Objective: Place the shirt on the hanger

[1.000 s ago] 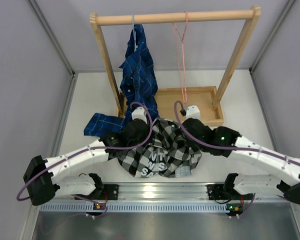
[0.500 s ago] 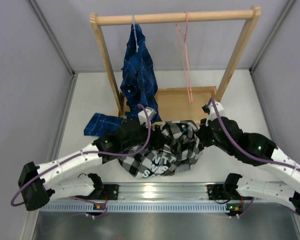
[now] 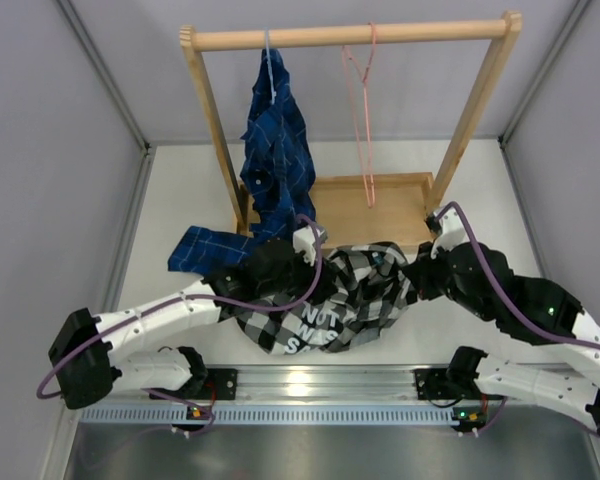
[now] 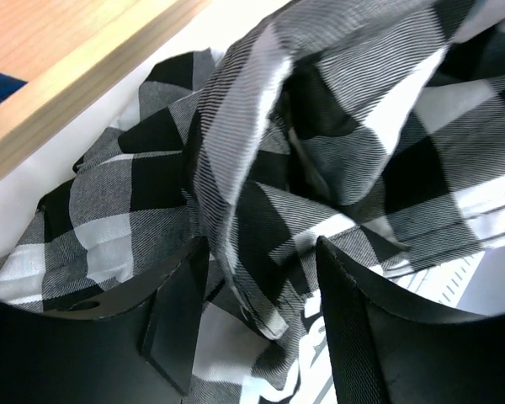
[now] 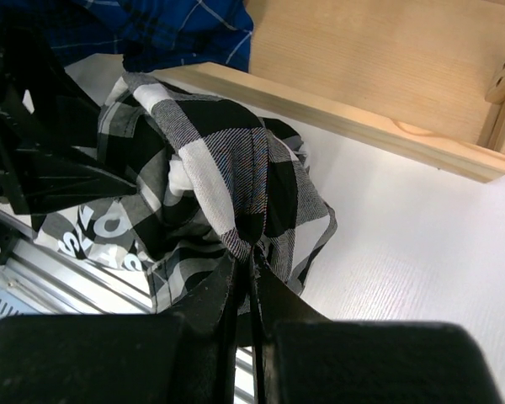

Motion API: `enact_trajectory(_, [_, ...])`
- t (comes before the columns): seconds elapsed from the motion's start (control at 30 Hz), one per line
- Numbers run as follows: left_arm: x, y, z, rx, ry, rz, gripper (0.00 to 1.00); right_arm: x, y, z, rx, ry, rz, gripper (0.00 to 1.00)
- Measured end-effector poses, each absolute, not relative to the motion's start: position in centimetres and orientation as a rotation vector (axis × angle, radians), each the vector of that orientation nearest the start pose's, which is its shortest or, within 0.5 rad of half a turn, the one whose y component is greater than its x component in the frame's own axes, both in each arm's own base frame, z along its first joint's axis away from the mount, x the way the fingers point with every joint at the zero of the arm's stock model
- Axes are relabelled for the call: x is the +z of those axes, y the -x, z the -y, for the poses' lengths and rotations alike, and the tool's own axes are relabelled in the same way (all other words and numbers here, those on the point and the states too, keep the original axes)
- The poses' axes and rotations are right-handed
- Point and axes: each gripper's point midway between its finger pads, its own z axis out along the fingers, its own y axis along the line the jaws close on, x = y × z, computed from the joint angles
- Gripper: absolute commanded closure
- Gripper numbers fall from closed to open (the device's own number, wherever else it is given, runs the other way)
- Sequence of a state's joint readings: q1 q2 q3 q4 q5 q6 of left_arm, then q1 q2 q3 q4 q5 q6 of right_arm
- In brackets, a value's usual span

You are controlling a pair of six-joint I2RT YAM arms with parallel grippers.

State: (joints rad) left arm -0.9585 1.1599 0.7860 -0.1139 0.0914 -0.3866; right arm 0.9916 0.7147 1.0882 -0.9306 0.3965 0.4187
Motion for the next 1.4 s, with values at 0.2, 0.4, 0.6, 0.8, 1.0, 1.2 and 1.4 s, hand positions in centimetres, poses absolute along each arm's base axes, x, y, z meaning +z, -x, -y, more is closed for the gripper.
enact_trajectory(0.2, [16.3, -18.6, 31.8, -0.877, -0.69, -2.101, 0.75, 27.1, -15.6, -15.0, 0.449, 0.404, -2.077, 1.0])
enact_trajectory(0.4, [17.1, -18.4, 32.4, -0.92, -0.702, -2.071, 1.0, 27.1, -15.2, -15.4, 0.475, 0.436, -2.076, 0.82])
enact_trajectory(0.6, [18.8, -17.5, 32.6, -1.014, -0.658, -2.06, 1.0, 27.5, -15.5, -15.4, 0.466, 0.443, -2.054, 0.37])
enact_trajectory(0.8, [20.3, -16.3, 33.0, -1.134, -0.589, -2.074, 1.0, 33.0, -17.1, -15.8, 0.446, 0.413, -1.955, 0.26])
enact_trajectory(1.0, [20.5, -16.1, 33.2, -1.177, -0.519, -2.11, 1.0, 40.0, -19.4, -17.8, 0.444, 0.412, -1.846, 0.26])
enact_trajectory(1.2, [19.6, -15.8, 33.1, -1.193, -0.476, -2.148, 1.0, 42.3, -24.6, -19.9, 0.328, 0.413, -1.846, 0.31])
enact_trajectory(1.4, [18.3, -15.3, 32.6, -1.195, -0.463, -2.185, 1.0, 39.8, -31.7, -19.2, 0.217, 0.396, -1.956, 0.6])
